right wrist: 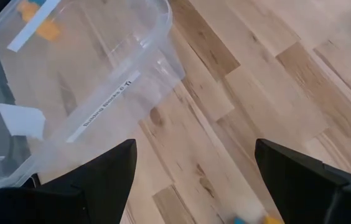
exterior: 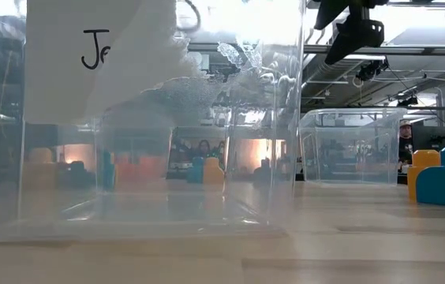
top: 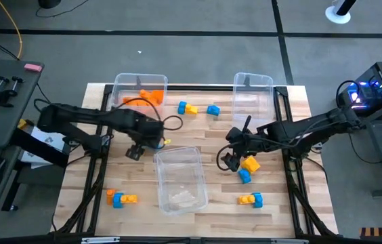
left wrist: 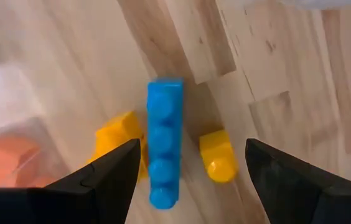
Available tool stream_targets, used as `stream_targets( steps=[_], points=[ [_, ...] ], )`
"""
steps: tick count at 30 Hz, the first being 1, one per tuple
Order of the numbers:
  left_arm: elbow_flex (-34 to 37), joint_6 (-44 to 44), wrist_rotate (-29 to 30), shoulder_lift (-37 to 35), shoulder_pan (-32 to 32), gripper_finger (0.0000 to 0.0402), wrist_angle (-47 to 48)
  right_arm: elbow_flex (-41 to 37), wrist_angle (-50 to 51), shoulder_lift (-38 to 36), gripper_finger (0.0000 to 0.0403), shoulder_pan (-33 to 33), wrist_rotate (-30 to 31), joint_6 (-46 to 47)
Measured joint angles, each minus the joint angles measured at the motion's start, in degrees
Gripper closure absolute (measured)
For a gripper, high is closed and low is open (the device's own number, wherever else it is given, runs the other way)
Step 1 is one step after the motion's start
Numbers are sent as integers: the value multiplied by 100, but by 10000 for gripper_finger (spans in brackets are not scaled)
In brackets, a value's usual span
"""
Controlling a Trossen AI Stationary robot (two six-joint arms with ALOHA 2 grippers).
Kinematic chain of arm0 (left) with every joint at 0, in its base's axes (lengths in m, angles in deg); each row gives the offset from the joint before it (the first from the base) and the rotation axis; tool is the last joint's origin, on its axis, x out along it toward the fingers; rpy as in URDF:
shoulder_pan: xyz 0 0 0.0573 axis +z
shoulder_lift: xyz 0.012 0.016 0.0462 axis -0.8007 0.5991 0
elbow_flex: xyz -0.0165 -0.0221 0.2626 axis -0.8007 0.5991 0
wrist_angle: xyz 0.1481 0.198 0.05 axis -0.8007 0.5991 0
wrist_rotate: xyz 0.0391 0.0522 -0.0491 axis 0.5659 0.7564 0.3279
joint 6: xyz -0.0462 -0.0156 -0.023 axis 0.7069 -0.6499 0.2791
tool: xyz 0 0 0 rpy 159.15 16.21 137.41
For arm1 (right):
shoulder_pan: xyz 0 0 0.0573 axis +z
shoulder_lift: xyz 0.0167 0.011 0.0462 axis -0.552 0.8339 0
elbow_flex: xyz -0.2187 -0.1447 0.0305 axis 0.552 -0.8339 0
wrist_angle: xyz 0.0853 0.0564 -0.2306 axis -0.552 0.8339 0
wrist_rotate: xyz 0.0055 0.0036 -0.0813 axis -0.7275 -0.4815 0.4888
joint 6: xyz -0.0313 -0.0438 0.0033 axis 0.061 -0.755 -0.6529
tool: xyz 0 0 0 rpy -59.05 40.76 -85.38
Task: Sort blocks
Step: Put the blue game piece into the bottom transparent bin
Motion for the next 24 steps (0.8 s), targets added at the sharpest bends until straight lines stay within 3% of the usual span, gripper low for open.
stream_targets(
  steps=[7,17,24],
  points=[
    [73,-41,-471,447,468,124,-470,0,0,0,80,2,-2,11],
    [1131,-54,-437,277,749,124,-1141,0,2,0,80,2,83,-29],
    [1687,-249,224,277,753,124,-1881,0,2,0,80,0,97,-18]
  ],
)
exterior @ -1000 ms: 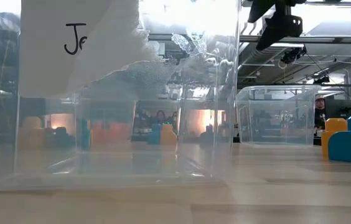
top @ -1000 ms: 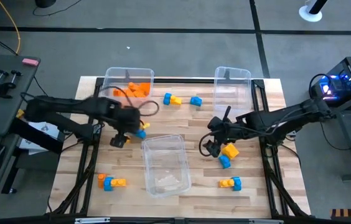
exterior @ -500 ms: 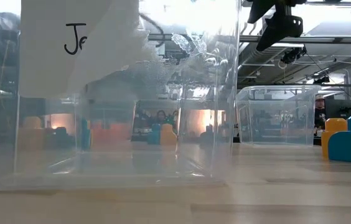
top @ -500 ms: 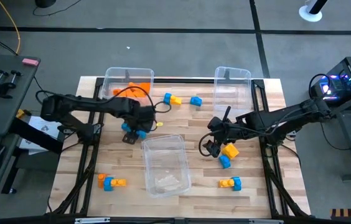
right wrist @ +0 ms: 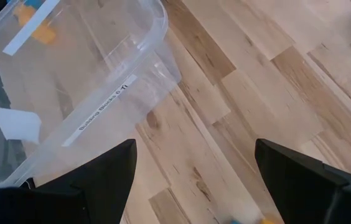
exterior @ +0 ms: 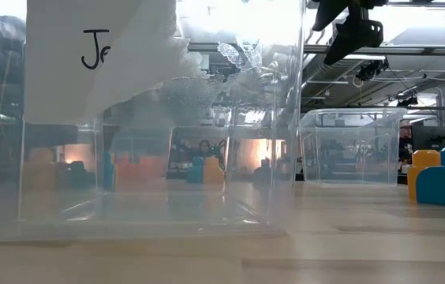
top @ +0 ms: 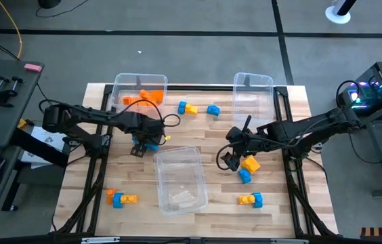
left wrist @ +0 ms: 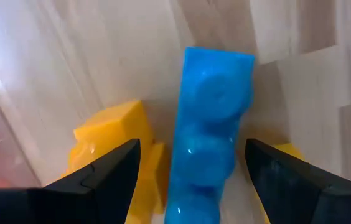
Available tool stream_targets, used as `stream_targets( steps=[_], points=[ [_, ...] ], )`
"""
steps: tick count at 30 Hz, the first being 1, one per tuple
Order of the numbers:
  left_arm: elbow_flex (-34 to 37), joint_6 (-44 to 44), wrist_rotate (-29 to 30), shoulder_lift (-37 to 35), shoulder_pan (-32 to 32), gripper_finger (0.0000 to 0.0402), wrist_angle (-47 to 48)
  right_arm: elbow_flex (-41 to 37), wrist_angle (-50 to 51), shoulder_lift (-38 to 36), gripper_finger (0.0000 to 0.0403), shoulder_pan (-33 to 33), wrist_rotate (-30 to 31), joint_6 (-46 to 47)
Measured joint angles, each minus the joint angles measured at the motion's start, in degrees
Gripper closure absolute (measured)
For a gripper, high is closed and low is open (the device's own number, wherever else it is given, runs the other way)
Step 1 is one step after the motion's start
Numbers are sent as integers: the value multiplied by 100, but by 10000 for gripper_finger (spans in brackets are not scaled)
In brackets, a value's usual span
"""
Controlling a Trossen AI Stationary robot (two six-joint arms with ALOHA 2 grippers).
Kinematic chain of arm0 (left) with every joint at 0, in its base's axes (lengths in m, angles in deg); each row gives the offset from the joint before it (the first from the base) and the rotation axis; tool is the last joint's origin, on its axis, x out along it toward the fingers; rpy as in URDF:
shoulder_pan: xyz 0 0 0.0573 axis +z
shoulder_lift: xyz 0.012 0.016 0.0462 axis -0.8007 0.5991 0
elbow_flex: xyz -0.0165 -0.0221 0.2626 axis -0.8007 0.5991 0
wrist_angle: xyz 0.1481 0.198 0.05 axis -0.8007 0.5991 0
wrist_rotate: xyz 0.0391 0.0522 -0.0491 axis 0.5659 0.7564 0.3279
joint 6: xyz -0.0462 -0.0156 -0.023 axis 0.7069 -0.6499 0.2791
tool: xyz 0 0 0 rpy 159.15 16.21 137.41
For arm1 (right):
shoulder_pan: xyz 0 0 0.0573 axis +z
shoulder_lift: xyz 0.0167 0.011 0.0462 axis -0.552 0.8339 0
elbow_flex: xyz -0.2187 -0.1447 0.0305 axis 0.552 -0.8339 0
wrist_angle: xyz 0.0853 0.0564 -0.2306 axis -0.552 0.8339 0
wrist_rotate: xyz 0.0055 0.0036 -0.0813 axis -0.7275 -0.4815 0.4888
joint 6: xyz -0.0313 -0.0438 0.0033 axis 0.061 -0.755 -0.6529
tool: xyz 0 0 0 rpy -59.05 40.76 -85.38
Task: Sort blocks
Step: Put the blue game piece into the bottom transparent bin
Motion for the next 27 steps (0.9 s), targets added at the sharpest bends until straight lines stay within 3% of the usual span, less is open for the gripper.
stream_targets(
  steps=[17,21,27],
  points=[
    [442,105,-243,0,-6,129,-616,0,-2,0,80,0,127,15],
    [442,276,-240,0,-6,175,-751,1,-1,0,80,0,239,26],
    [388,686,-326,-3,-2,304,-647,2,0,0,80,0,239,26]
  ],
)
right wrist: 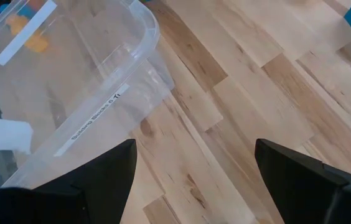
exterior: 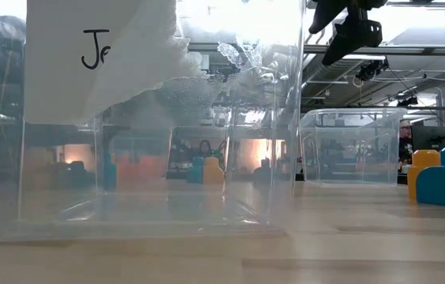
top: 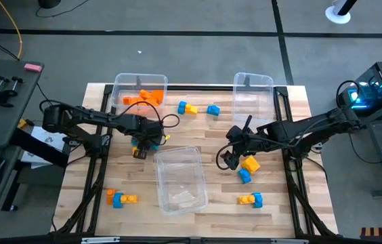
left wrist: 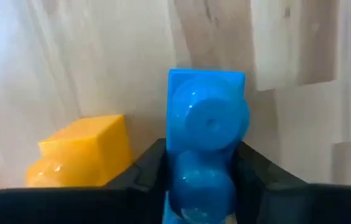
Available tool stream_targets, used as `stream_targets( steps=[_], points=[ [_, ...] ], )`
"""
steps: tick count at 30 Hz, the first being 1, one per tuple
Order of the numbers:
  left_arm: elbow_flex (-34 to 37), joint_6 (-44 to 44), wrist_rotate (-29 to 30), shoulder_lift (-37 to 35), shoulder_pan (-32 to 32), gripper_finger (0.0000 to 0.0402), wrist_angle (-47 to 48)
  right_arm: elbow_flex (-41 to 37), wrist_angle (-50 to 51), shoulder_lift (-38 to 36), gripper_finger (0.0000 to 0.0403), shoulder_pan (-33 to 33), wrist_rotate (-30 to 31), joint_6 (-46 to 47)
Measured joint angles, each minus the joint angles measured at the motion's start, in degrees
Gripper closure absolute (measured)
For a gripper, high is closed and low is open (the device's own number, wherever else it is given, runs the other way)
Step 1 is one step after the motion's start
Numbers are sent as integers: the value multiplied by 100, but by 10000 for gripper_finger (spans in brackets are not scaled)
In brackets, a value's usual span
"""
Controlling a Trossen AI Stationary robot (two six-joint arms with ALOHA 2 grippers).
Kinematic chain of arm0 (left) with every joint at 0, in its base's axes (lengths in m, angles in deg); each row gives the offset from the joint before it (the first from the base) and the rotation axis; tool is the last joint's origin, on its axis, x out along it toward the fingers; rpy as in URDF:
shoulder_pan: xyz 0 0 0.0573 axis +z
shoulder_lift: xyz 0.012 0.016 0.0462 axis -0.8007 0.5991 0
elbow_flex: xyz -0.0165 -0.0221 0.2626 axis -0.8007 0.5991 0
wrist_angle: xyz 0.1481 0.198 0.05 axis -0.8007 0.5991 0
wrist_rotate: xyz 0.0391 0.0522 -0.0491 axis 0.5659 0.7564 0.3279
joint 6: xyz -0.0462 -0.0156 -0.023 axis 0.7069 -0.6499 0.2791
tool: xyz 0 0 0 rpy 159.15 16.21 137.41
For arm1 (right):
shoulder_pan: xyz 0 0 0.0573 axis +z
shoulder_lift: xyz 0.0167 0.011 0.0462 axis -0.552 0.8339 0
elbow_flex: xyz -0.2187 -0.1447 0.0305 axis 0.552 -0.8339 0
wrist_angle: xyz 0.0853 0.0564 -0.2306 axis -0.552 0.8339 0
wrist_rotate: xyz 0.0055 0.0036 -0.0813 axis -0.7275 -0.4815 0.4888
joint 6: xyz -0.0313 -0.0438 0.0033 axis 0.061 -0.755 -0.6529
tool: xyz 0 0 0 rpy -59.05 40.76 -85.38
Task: Sort blocks
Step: Put the blue game piece into the bottom transparent bin
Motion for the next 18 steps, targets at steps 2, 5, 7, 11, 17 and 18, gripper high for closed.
stream_targets(
  steps=[2,5,7,11,17,18],
  points=[
    [-112,89,-150,9,-2,307,193,0,0,0,80,0,0,0],
    [-445,112,-118,-61,19,307,597,0,0,0,80,0,-13,-24],
    [-735,70,209,-190,80,307,887,2,5,-2,80,0,-17,-42],
    [-1450,-16,1031,-615,264,307,988,43,62,-48,80,0,-6,-206],
    [-2448,1113,840,-1306,444,307,350,251,164,-251,80,-2,280,-490],
    [-2511,1385,605,-1418,406,307,187,267,162,-293,80,-2,342,-498]
  ],
)
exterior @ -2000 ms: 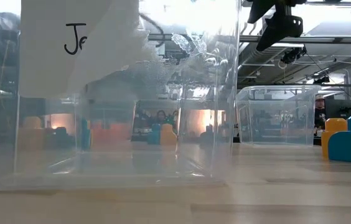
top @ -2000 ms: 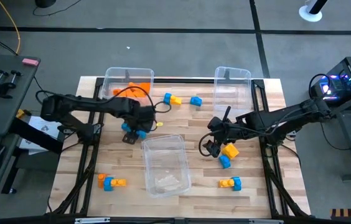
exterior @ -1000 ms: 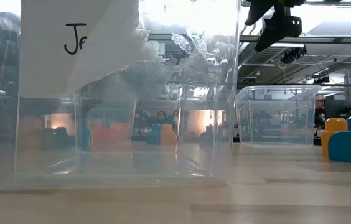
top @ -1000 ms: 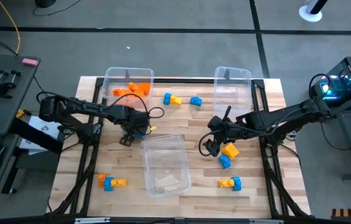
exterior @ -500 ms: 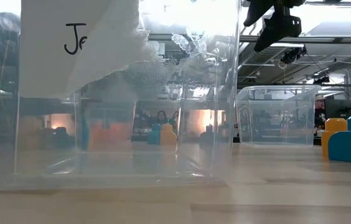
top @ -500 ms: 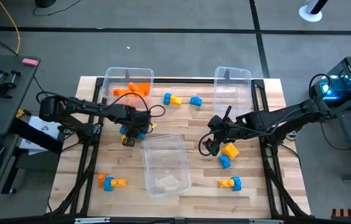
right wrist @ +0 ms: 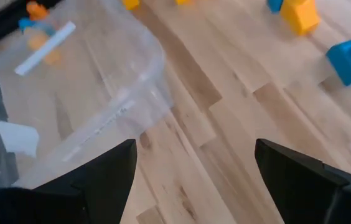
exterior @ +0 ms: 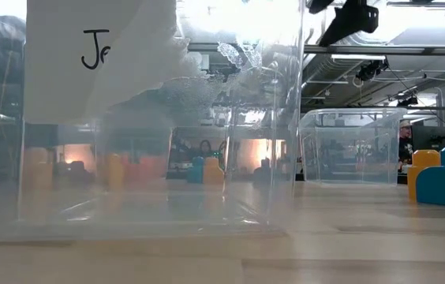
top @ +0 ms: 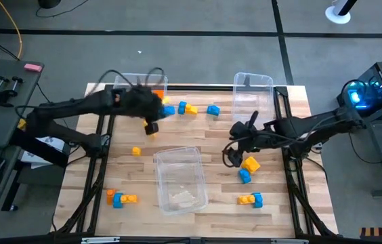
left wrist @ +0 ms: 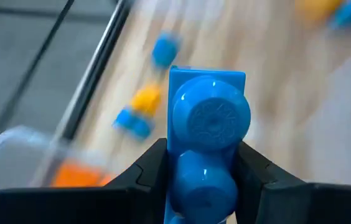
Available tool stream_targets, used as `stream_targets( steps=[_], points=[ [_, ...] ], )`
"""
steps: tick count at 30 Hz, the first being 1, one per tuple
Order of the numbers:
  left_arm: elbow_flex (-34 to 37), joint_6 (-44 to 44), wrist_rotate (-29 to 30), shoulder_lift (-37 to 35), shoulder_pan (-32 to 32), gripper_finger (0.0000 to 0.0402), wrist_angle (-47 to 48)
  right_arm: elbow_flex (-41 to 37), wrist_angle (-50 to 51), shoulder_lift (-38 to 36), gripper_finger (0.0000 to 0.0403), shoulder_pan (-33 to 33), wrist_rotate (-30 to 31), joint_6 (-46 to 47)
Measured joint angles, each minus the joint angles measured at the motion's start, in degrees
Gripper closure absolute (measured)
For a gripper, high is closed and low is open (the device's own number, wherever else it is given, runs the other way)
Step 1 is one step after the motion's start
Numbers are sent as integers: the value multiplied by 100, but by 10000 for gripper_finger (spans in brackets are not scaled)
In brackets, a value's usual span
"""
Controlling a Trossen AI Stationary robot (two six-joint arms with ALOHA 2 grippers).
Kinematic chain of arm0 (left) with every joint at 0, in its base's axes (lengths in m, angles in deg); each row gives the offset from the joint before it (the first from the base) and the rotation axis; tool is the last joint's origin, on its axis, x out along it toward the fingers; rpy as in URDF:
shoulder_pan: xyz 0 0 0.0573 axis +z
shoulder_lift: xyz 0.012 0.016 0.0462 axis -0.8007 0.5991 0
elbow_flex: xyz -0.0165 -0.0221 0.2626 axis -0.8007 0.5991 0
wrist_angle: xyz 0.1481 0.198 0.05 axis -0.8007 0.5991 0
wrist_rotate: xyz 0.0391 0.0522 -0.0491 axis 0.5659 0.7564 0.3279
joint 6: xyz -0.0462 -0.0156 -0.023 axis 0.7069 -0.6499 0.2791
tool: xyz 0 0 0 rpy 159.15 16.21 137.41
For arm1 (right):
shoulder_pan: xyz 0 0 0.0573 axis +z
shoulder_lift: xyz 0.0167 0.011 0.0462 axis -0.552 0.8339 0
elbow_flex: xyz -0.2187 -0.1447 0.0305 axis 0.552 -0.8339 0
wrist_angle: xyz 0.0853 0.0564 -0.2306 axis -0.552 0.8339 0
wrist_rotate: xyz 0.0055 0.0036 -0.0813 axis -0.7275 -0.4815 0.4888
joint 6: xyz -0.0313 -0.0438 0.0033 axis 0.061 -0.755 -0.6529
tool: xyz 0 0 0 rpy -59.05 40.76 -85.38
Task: Sort blocks
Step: Put the blue game piece into the bottom transparent bin
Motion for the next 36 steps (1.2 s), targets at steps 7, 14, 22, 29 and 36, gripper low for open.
stream_targets(
  steps=[7,14,22,29,36],
  points=[
    [-23,1520,-1169,-361,-1066,307,-857,2,47,-155,80,-37,261,-87],
    [-23,1640,-1634,237,-2414,307,-1833,2,56,-159,80,-281,190,-299],
    [-19,2234,-2053,612,-2204,217,-2107,0,56,-159,80,-574,-290,-454],
    [-19,2389,-2156,619,-2048,149,-2042,0,50,-159,80,-619,-497,-549],
    [-17,1990,-1992,148,-1532,140,-939,-126,57,-125,80,-444,-2260,631]
  ],
)
